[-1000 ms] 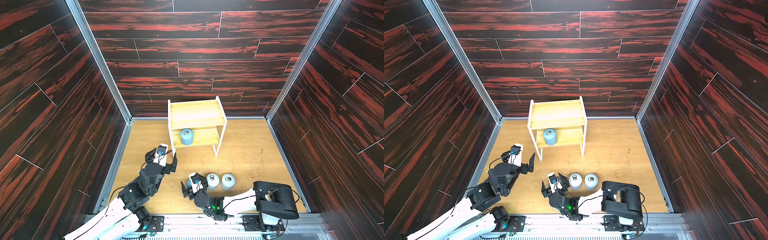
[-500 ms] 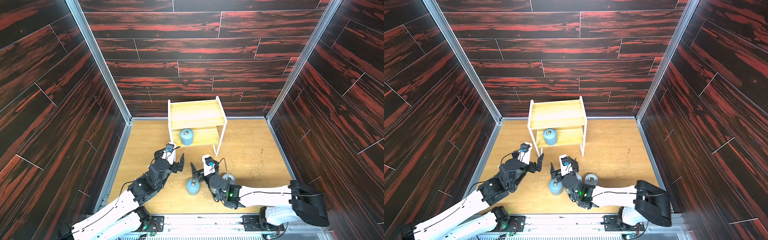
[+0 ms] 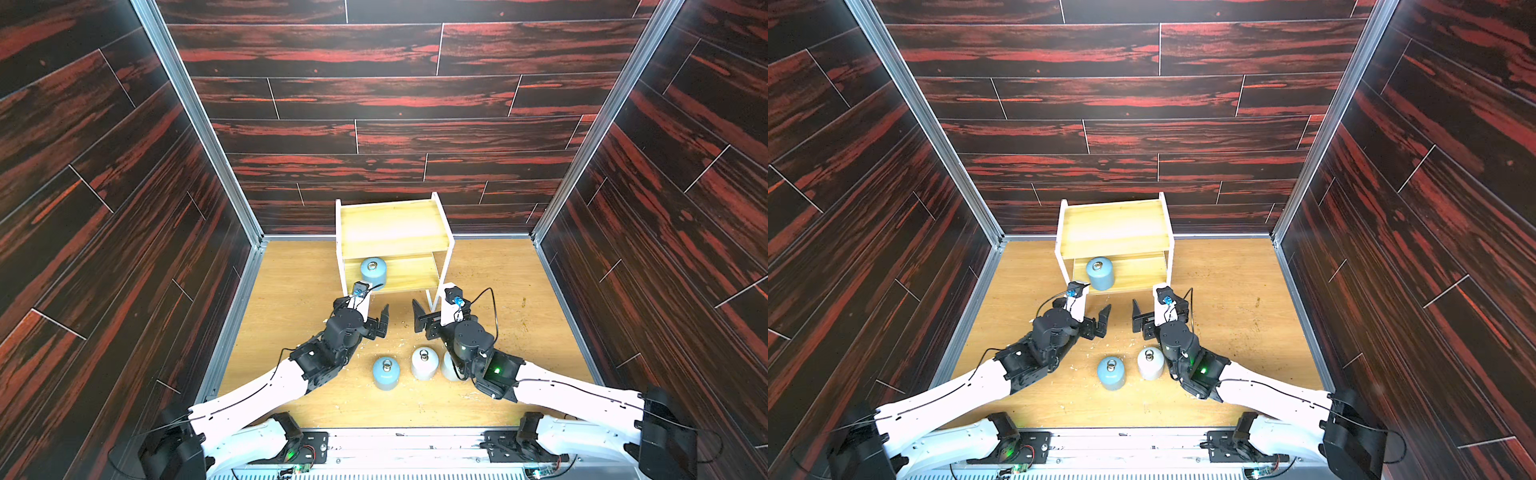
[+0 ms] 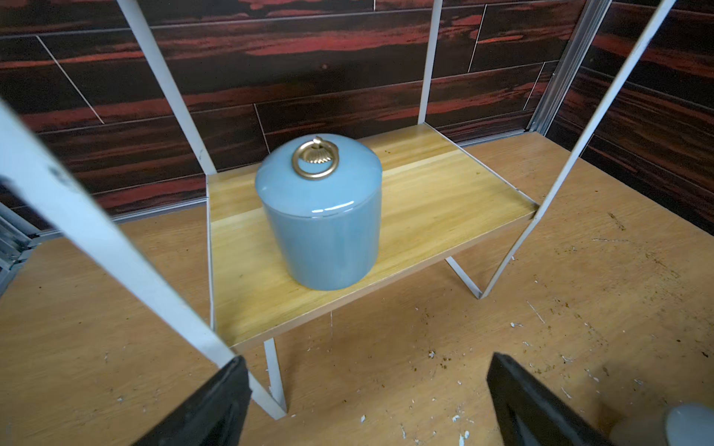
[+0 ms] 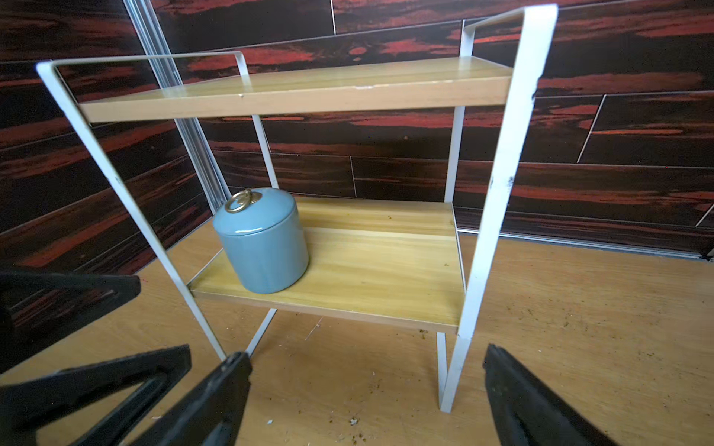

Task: Remove the tea canisters from the shelf
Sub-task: Pick up the tea canister from the shelf.

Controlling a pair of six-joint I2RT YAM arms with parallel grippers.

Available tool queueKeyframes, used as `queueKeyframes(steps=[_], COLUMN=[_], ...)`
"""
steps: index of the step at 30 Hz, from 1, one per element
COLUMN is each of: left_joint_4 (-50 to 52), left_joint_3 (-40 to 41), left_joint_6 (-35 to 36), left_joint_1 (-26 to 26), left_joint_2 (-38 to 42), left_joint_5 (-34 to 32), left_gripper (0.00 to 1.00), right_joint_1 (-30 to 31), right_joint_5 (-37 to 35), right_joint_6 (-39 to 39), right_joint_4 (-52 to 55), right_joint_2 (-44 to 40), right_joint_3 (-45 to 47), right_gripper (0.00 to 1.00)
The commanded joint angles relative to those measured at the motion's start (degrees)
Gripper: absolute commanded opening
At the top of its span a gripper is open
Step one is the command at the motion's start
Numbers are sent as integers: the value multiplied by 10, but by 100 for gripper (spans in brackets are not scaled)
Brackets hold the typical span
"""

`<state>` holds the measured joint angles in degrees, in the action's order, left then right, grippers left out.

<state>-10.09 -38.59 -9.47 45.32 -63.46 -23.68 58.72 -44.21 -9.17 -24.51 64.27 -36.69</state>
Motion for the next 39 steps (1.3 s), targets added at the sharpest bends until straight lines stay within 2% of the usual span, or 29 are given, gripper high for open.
queueKeyframes(steps=[1,7,19,39], left_joint_4=[-62,-101,-138,-199], left_joint_3=[-24,-50,-86,-98], left_joint_6=[-7,-8,-5,5], left_joint_1=[-2,-3,-3,-9], left_joint_2=[-27,-87,-156,-227], left_joint_5=[-1,-26,-88,-159], left_gripper=[100,100,100,100], right_joint_1=[-14,-32,-59,-78], right_joint_5=[27,42,69,96], right_joint_6=[-3,-8,-12,-16], right_joint_4=[25,29,41,50], right_joint_2=[-15,-21,-34,-38], right_joint_3=[10,18,31,39], right_gripper=[98,98,98,99])
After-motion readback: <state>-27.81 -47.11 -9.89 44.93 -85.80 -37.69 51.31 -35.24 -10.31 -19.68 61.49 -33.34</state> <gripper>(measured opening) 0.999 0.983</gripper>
